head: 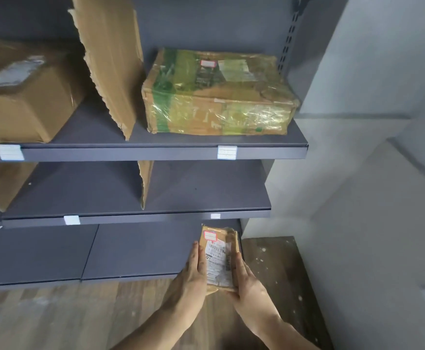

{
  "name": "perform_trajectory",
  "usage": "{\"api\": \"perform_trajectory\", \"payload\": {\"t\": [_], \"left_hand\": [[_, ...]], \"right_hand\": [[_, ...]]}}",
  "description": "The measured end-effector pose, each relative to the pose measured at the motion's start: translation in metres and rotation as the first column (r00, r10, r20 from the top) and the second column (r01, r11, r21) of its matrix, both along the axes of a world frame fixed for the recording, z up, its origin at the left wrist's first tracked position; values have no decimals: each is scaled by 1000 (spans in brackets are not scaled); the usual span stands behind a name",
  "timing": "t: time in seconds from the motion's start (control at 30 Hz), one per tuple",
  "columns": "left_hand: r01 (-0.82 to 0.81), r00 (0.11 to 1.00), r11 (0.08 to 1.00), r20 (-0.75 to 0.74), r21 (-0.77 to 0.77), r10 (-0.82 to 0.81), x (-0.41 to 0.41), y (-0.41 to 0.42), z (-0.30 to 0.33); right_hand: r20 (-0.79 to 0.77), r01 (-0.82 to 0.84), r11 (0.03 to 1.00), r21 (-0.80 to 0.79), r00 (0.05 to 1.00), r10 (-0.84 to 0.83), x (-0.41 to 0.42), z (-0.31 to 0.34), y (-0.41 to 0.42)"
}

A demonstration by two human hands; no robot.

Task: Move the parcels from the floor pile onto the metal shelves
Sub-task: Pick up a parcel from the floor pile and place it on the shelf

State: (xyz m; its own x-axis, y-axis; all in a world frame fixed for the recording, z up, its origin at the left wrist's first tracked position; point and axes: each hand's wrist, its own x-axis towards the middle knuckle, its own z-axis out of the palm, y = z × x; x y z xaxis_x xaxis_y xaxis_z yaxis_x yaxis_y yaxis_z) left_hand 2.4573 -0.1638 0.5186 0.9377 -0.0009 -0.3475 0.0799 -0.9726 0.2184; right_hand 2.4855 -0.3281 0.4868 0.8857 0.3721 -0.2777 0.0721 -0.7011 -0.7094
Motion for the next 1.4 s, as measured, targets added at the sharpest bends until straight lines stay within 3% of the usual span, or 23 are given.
{"api": "perform_trajectory", "payload": {"t": [0.4, 0.57, 0.7, 0.97, 1.07, 1.13, 1.23, 1.4], "left_hand": [[17, 1000, 999, -10, 40, -17, 29, 5, -4], [-13, 1000, 999, 17, 50, 12, 64, 15, 9], [-44, 998, 994, 56, 104, 39, 109, 31, 16], [-146, 988, 973, 66, 178, 136, 184, 51, -34], [-151, 965, 983, 231, 109, 123, 203, 53, -50], [-165, 968, 979, 210, 122, 137, 216, 59, -62], [-139, 976, 990, 171, 10, 135, 247, 68, -73], [-154, 973, 968, 200, 199, 114, 284, 74, -55]], "right_hand": [[24, -39, 995, -95, 999, 41, 31, -15, 8], [69, -75, 991, -114, 994, 83, 74, -3, 21], [134, -112, 968, -226, 980, 144, 124, 8, 41], [127, -107, 926, -361, 979, 163, 198, -17, 75], [112, -109, 913, -394, 980, 166, 214, -28, 78], [137, -69, 929, -364, 983, 126, 225, -34, 83], [127, 0, 962, -273, 991, 36, 247, -42, 90], [62, 159, 984, -83, 986, -155, 282, -45, 100]]}}
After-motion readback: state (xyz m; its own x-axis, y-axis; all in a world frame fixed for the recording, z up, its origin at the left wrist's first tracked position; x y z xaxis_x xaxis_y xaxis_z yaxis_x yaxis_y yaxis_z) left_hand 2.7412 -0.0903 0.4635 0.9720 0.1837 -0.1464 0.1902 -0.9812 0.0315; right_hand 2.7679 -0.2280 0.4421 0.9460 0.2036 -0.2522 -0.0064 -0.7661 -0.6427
